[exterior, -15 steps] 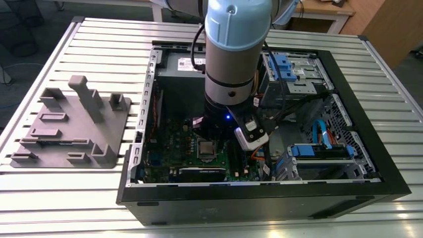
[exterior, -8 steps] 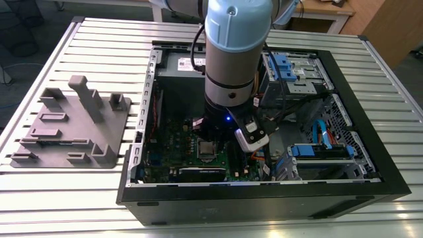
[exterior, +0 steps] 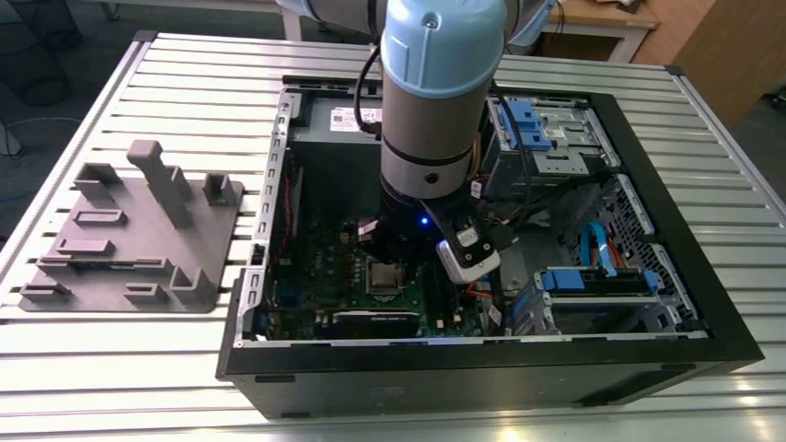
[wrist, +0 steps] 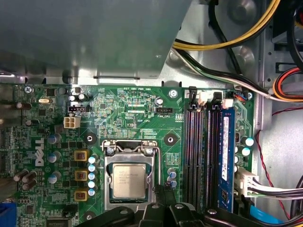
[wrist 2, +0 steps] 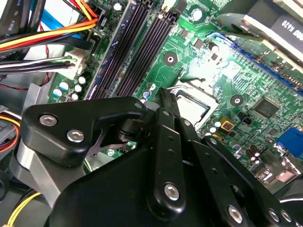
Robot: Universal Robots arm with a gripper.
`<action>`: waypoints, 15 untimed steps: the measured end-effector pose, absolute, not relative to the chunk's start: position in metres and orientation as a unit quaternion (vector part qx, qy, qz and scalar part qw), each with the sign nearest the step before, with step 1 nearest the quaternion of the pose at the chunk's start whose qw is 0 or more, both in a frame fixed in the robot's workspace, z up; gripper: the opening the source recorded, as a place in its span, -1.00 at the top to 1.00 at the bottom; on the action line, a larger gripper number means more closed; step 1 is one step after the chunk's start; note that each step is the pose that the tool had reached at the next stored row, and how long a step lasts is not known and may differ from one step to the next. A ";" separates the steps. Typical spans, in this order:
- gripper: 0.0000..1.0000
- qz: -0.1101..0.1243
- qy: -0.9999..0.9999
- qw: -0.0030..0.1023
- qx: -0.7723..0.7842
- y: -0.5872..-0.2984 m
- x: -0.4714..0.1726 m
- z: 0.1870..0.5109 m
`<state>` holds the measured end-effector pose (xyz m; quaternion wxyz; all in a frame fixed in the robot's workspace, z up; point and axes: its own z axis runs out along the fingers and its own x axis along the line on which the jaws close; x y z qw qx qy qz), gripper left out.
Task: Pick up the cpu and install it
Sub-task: 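Install the first cpu locking lever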
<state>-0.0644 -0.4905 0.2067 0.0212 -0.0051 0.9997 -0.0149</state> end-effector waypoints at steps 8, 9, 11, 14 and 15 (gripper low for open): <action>0.79 -0.018 1.000 0.021 -0.005 -0.491 -0.065 0.207; 0.79 -0.018 1.000 0.021 -0.006 -0.491 -0.065 0.207; 0.79 -0.018 1.000 0.021 -0.006 -0.491 -0.065 0.206; 0.79 -0.018 1.000 0.021 -0.006 -0.492 -0.065 0.205; 0.79 -0.019 1.000 0.021 -0.006 -0.492 -0.065 0.204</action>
